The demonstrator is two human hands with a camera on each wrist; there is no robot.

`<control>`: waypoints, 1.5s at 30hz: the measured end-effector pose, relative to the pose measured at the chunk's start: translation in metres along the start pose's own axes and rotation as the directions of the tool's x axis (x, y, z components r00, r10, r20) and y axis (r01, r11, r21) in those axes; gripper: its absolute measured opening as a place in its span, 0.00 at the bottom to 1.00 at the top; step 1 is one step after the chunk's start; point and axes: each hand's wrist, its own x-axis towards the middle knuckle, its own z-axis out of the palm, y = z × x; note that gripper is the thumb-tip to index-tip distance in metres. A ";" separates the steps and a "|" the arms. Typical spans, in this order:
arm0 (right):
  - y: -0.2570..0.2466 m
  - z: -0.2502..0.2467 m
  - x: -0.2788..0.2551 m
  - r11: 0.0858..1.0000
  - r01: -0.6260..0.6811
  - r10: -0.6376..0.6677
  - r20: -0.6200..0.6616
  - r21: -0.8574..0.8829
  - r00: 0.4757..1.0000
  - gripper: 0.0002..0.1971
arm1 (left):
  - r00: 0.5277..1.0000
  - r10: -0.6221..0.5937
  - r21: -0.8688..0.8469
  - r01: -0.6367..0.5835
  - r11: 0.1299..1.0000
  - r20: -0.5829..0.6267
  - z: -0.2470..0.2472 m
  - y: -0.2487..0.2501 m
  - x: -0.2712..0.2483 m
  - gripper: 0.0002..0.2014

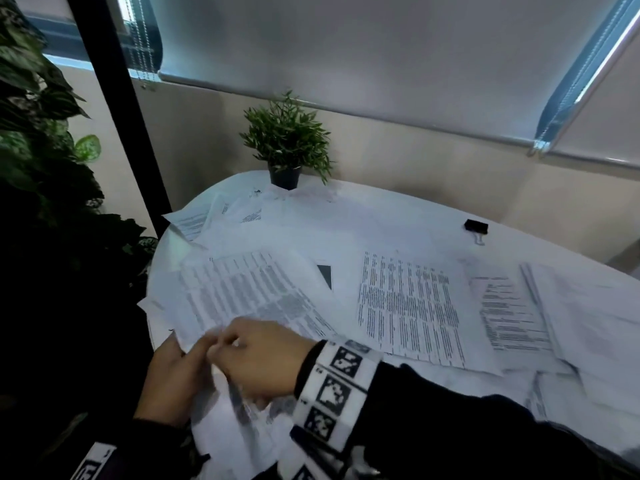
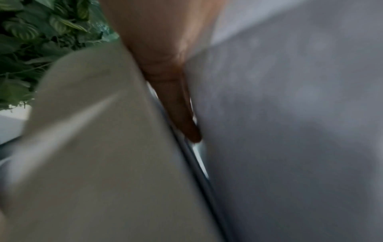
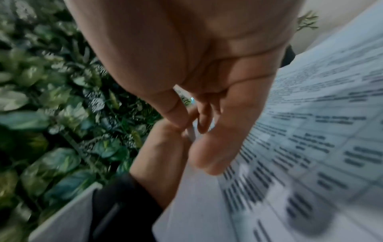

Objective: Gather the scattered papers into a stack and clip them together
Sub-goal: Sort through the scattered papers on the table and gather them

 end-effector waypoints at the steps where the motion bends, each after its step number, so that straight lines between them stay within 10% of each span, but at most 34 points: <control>1: 0.007 -0.008 0.000 1.000 0.000 -0.002 -0.075 -0.026 0.997 0.15 | 1.000 0.017 0.002 -0.017 1.000 -0.012 0.002 0.002 -0.002 0.15; 5: 0.054 -0.053 -0.009 0.975 -0.118 0.026 -0.431 -0.188 0.902 0.34 | 0.995 0.097 0.090 -0.097 0.991 0.006 0.012 0.020 -0.013 0.18; 9: 0.094 -0.086 -0.026 0.957 -0.043 0.143 -0.336 0.287 0.931 0.51 | 0.973 0.227 0.083 -0.230 0.970 0.041 0.026 0.059 -0.016 0.25; 12: 0.106 -0.095 -0.041 0.857 0.154 0.042 -0.366 0.492 0.930 0.41 | 0.940 0.339 -0.021 -0.338 0.941 0.032 0.037 0.071 -0.008 0.35; 16: 0.102 -0.100 -0.065 0.796 0.463 -0.099 -0.670 0.390 0.736 0.20 | 0.901 0.433 0.010 -0.434 0.901 0.010 0.054 0.076 0.000 0.39; 18: 0.106 -0.100 -0.074 0.768 0.499 -0.116 -0.678 0.403 0.726 0.22 | 0.892 0.451 0.032 -0.452 0.892 0.020 0.059 0.074 -0.001 0.34; 25: 0.142 -0.084 -0.075 0.853 0.171 0.092 -0.465 0.493 0.881 0.29 | 0.956 0.278 0.205 -0.291 0.935 0.089 0.061 0.039 -0.010 0.16; 28: 0.161 -0.121 -0.079 0.911 -0.320 0.413 -0.619 0.262 0.668 0.26 | 0.961 0.277 0.164 -0.273 0.948 -0.001 0.052 0.038 -0.002 0.19; 31: 0.181 -0.139 -0.088 0.667 -0.744 0.631 -0.561 0.039 0.536 0.46 | 0.977 0.209 0.204 -0.195 0.959 -0.050 0.038 0.036 0.001 0.20; 36: 0.190 -0.143 -0.082 0.701 -0.702 0.647 -0.527 0.125 0.552 0.49 | 0.982 0.187 0.321 -0.166 0.933 -0.035 0.027 0.030 -0.014 0.39; 42: 0.201 -0.169 -0.123 0.724 -0.689 0.505 -0.666 -0.020 0.549 0.31 | 0.994 -0.106 0.170 0.109 0.979 -0.029 0.007 0.021 -0.026 0.20; 45: 0.199 -0.190 -0.150 0.894 -0.448 0.233 -0.857 0.003 0.460 0.15 | 0.983 -0.182 0.105 0.180 0.978 0.009 0.013 0.026 -0.036 0.16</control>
